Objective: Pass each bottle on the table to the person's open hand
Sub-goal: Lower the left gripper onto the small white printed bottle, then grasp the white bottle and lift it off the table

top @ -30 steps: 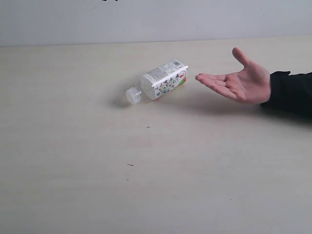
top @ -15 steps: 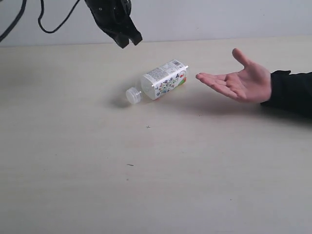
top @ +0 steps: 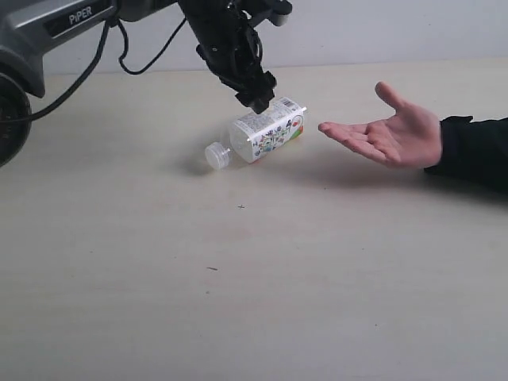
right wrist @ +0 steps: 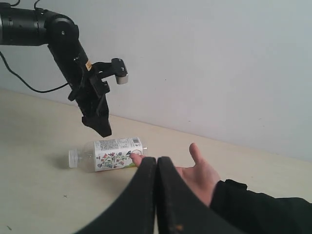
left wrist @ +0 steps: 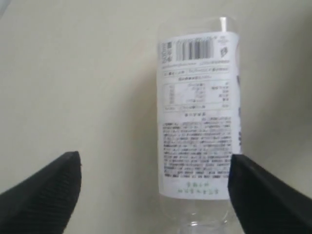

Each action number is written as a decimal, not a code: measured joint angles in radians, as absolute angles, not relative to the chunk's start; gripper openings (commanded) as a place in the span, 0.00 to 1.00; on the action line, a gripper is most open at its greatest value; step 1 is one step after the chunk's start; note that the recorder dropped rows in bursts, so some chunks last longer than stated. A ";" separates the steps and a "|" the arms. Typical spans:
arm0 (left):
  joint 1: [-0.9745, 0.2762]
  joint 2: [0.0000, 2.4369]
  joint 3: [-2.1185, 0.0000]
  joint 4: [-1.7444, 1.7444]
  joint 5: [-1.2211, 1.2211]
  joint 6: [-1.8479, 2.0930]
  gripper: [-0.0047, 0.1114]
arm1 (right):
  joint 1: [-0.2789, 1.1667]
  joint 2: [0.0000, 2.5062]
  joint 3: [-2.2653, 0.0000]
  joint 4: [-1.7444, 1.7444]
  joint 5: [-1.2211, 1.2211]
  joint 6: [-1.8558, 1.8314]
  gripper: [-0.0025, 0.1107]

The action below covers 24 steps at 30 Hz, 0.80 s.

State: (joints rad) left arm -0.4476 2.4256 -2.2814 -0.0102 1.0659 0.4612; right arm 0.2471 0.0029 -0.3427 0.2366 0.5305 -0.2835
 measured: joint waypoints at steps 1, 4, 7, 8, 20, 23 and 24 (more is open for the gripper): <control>-0.469 2.426 -2.281 0.016 1.062 0.461 0.83 | 0.247 0.003 -0.343 0.237 0.531 -0.284 0.02; -0.500 2.433 -2.281 0.066 1.053 0.461 0.87 | 0.247 0.003 -0.343 0.237 0.533 -0.284 0.02; -0.504 2.450 -2.283 0.073 1.042 0.461 0.87 | 0.247 0.003 -0.343 0.237 0.533 -0.284 0.02; -0.506 2.466 -2.285 0.077 1.038 0.461 0.87 | 0.247 0.003 -0.343 0.237 0.533 -0.284 0.02; -0.506 2.561 -2.285 0.081 0.972 0.449 0.86 | 0.247 0.003 -0.343 0.237 0.533 -0.284 0.02; -0.506 2.565 -2.285 0.081 0.978 0.447 0.86 | 0.247 0.003 -0.343 0.237 0.534 -0.284 0.02; -0.506 2.565 -2.285 0.081 0.978 0.445 0.86 | 0.247 0.003 -0.343 0.237 0.534 -0.284 0.02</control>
